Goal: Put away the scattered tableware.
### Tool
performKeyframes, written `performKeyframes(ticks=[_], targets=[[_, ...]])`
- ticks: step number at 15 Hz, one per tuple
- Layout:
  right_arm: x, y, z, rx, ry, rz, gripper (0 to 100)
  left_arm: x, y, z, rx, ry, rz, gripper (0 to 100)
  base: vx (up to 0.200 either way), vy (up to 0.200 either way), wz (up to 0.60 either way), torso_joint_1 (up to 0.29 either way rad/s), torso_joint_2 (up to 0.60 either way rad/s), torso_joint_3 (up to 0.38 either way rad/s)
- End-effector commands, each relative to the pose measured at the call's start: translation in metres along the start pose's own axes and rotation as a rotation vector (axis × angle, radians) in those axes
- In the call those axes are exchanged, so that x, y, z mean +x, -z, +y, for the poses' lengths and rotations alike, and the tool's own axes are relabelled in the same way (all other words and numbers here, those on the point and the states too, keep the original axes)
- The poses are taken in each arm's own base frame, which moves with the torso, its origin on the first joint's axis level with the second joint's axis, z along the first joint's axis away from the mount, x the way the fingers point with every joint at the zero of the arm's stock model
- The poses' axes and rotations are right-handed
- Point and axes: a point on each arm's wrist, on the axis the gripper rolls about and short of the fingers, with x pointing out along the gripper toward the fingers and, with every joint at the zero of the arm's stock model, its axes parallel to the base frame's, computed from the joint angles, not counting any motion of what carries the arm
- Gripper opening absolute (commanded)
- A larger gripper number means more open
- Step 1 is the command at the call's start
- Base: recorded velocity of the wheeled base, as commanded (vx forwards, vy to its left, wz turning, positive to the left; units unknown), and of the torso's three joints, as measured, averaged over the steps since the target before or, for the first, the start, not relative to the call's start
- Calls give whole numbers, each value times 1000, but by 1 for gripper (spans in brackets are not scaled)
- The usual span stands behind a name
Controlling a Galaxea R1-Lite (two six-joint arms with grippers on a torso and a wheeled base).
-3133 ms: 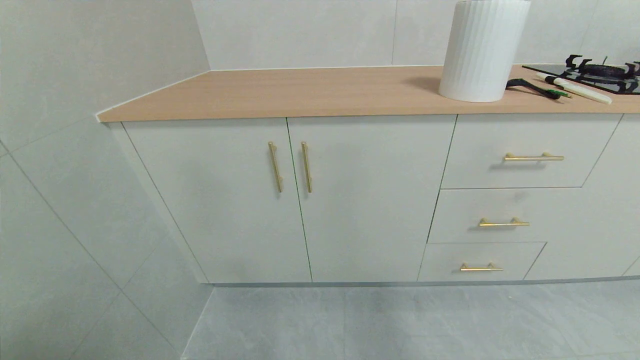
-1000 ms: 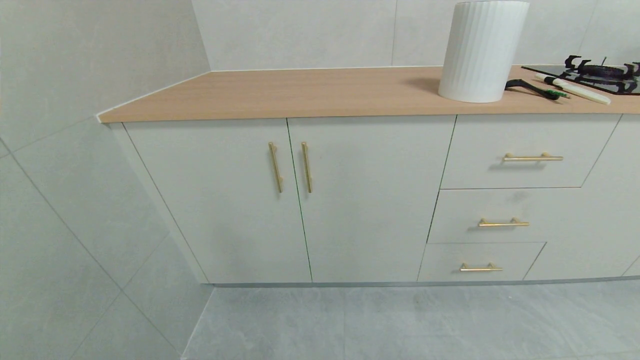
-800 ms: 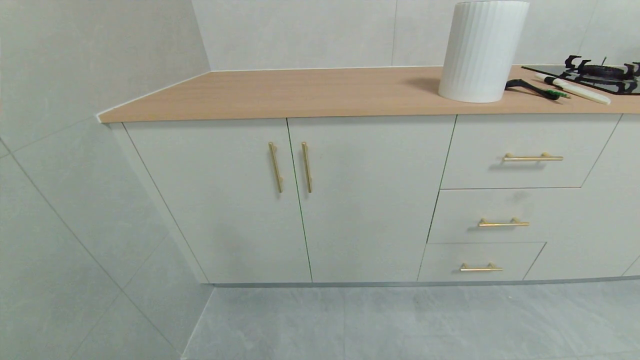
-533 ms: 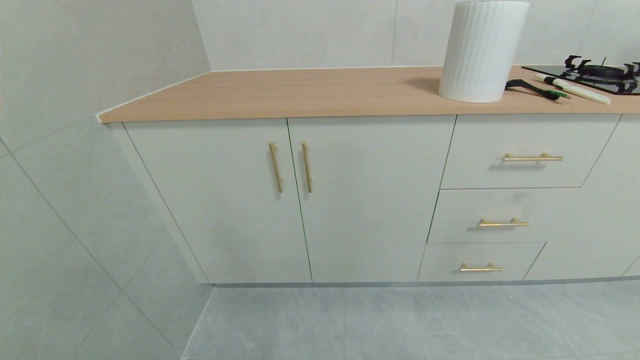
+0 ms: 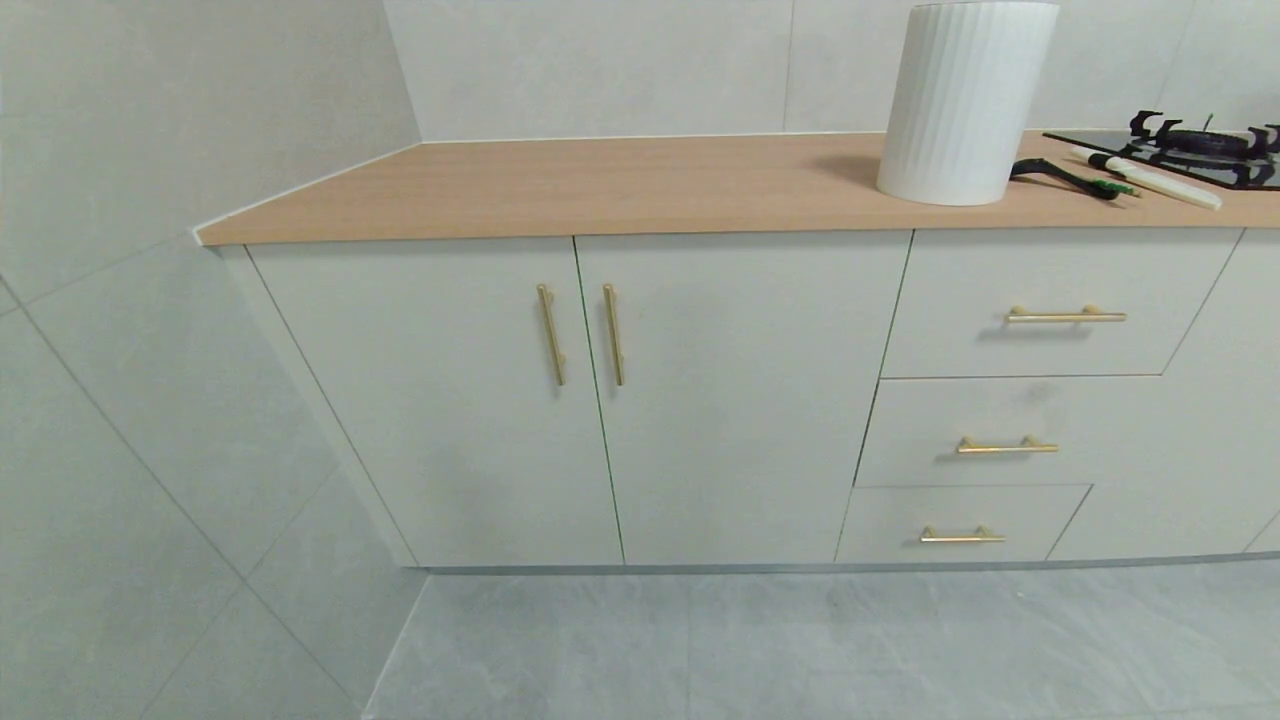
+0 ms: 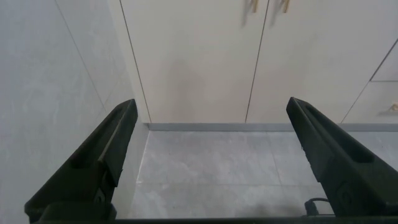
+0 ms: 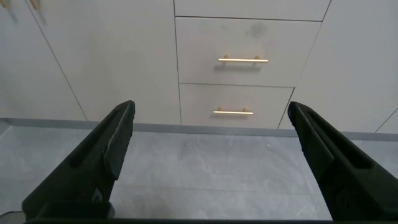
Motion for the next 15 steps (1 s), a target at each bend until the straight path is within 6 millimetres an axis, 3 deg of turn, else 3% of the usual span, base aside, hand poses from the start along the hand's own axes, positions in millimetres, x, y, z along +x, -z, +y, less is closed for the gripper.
performKeyframes(ticks=[1,14,15], targets=[[0,0,0,1,-1,2,100,0,0,0,-1,0,-1,100,0,-200,0,2,-2,-7],[0,0,0,1,-2,2,100,0,0,0,-1,0,1,100,0,-200,0,4,2,1],[0,0,0,1,-2,2,100,0,0,0,-1,0,1,100,0,0,0,0,0,0]])
